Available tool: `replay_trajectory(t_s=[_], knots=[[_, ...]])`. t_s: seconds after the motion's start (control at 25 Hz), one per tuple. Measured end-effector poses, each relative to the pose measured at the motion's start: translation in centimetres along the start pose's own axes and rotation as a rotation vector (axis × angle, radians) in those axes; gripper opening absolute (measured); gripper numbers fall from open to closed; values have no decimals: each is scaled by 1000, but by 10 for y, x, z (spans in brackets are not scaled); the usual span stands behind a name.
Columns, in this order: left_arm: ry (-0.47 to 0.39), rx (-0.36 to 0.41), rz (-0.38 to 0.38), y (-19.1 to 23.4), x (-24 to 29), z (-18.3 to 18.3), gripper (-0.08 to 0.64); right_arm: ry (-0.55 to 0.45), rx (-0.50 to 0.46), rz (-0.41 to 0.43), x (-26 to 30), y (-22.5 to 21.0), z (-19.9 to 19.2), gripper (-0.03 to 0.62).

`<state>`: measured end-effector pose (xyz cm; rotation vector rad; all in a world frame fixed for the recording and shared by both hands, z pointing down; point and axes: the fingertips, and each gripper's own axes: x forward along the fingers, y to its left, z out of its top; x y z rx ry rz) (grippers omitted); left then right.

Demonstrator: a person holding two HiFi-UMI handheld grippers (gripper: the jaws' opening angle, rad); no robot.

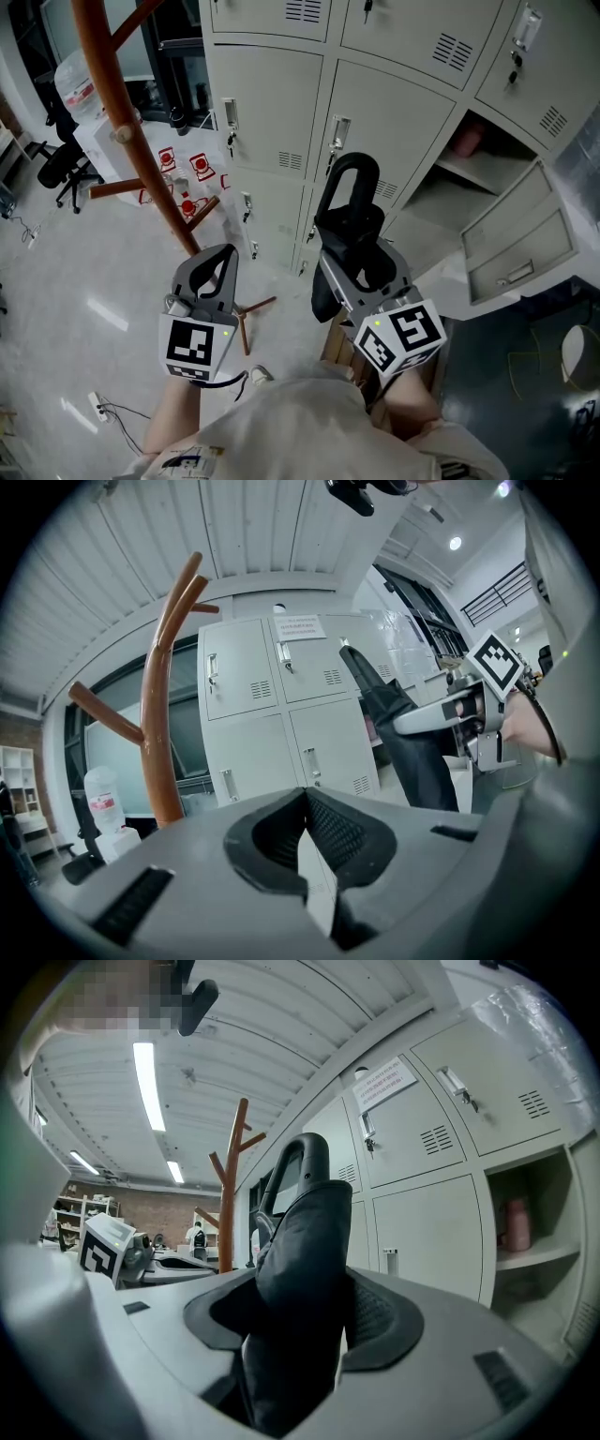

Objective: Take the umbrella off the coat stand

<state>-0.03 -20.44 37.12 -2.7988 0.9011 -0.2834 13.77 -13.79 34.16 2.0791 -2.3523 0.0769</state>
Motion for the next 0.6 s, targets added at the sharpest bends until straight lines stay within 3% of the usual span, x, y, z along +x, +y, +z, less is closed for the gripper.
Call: replay_trajectory(t_s=[0.6], knots=[[2,15,-6,3,-5,3,8,-19,-10,4,1,7,11,256]])
